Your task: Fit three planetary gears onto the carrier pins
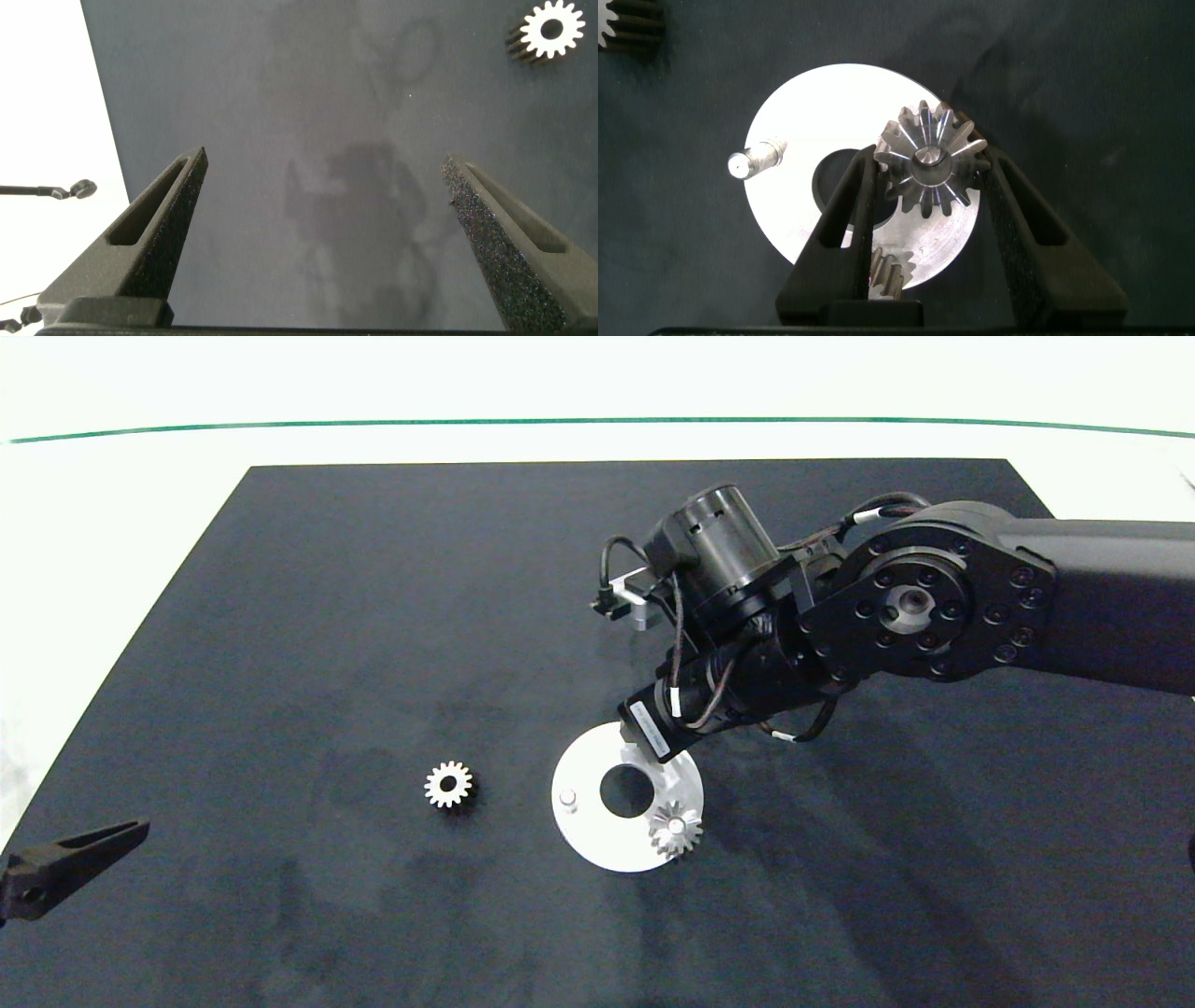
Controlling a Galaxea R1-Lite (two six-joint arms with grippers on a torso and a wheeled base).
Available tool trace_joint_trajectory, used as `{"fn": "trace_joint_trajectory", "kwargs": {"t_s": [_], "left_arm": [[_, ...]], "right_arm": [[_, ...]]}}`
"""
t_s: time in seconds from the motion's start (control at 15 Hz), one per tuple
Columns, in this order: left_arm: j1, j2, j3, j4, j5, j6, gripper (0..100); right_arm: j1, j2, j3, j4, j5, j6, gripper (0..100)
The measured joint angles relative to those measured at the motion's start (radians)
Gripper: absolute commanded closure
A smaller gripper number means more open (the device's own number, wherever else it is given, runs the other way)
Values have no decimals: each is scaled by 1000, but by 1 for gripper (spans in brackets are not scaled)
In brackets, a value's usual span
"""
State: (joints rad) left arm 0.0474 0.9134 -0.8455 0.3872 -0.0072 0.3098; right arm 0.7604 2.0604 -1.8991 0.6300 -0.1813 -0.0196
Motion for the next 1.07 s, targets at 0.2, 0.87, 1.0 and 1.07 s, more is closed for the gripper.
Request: {"fn": "trace_joint_trajectory", "kwargs": {"t_s": [0.2, 0.87, 1.0, 1.07], "left_arm": [[0, 0, 0, 0, 0, 0, 0], [-26, -5, 7, -7, -15, 2, 0], [-34, -3, 10, -36, -65, 1, 0], [-51, 0, 18, -49, -74, 0, 0]], "right_arm": [[1, 6, -2, 0, -2, -4, 0], [2, -2, -2, 3, -10, -1, 0], [-1, -51, 13, 6, -28, 0, 0], [-5, -89, 27, 6, -37, -1, 0]]}}
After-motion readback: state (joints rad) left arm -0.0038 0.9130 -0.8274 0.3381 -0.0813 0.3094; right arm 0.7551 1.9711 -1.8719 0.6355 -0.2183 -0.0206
